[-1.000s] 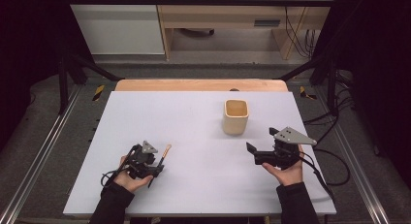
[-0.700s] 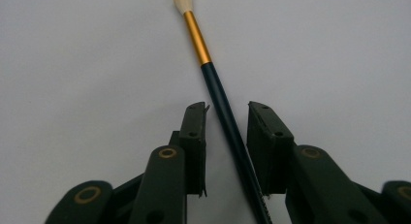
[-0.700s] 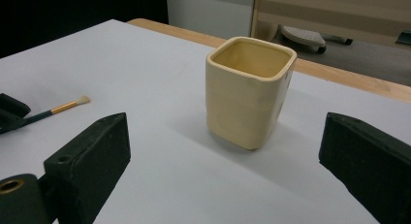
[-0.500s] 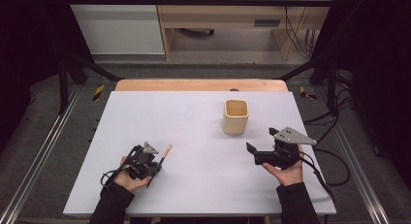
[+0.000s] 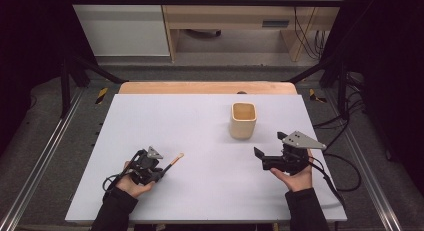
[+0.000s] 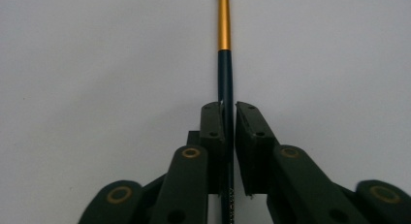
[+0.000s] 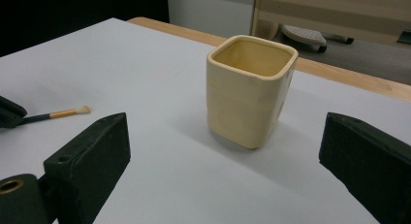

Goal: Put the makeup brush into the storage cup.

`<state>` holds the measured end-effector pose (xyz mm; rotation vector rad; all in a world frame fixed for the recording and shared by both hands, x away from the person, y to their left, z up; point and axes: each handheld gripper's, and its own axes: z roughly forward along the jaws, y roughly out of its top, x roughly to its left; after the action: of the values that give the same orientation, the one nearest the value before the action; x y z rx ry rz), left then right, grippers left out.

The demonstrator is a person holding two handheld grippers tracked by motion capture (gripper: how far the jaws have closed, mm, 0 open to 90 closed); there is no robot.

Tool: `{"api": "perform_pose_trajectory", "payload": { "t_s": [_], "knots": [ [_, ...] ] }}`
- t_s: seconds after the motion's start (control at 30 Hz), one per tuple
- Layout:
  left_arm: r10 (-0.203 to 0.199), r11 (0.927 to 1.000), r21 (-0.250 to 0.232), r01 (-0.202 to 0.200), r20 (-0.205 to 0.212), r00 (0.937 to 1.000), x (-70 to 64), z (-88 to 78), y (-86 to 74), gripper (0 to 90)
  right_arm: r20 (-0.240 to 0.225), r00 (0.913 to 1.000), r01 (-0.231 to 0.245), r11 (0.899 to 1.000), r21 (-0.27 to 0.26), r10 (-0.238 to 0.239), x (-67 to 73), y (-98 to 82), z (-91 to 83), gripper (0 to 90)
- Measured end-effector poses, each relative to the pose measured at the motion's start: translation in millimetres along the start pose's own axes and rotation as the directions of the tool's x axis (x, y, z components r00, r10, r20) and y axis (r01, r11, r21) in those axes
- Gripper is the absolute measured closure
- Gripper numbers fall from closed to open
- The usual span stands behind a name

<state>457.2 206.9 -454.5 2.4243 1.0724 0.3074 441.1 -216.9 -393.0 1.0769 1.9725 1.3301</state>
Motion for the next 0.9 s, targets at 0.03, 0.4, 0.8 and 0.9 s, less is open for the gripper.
{"api": "perform_pose_trajectory", "payload": {
  "t_s": [0.03,0.4,0.8,0.9],
  "knots": [
    [0.0,1.0,-0.004,0.0,0.007,1.0,0.5,-1.8,0.8,75.0,0.0,1.0,0.0,1.0,0.001,0.0,0.0,0.0,0.0,4.7],
    [0.042,0.999,-0.016,-0.042,0.017,0.9989,7.3,-18.9,20.6,47.0,-0.009,0.9999,-0.009,1.0,-0.003,0.009,-1.2,1.1,-1.4,4.7],
    [0.115,0.9881,0.099,-0.117,0.027,0.993,2.1,-7.4,39.5,49.0,-0.006,0.9999,-0.014,1.0,-0.012,0.014,-2.9,2.6,-5.3,4.7],
    [0.117,0.9838,0.134,-0.119,0.028,0.9928,2.6,-2.2,39.7,51.0,-0.006,0.9999,-0.014,1.0,-0.011,0.014,-3.1,2.7,-5.5,4.7]
  ]
}}
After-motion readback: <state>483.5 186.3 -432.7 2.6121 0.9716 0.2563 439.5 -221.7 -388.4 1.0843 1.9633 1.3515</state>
